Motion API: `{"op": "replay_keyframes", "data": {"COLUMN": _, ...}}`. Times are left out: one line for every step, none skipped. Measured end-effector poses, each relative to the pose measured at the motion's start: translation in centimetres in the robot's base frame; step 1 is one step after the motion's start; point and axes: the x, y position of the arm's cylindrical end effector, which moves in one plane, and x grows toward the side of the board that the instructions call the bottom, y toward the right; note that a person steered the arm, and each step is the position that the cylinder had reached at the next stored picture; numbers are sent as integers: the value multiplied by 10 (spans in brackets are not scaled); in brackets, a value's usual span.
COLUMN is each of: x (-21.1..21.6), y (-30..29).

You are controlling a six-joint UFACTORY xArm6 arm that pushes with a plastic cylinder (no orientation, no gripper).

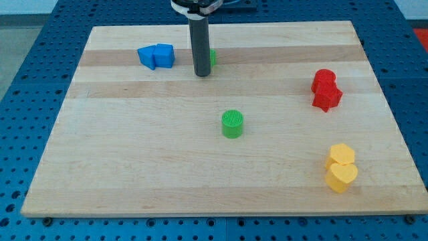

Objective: Separate the blue triangle from blue cube

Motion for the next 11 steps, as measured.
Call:
{"op": "replay_keyframes", "data": {"x": -2, "y": 5}}
{"op": "replay_keyframes", "data": {"x": -11, "y": 5}}
{"op": "replay_keyframes", "data": {"x": -12, "y": 5}}
{"op": "replay_keyframes", "data": {"x": -11, "y": -2}}
{"op": "replay_keyframes", "data": {"x": -11, "y": -38}}
{"op": "replay_keyframes", "data": {"x": -11, "y": -68}}
{"op": "replay_keyframes", "data": {"x": -11, "y": -95}}
{"op": "replay_keyframes", "data": {"x": -11, "y": -122}}
{"op": "replay_keyframes", "data": {"x": -11, "y": -145}}
{"op": "replay_keyframes", "data": {"x": -11, "y": -148}}
{"op": "replay_keyframes", "data": {"x": -11, "y": -132}}
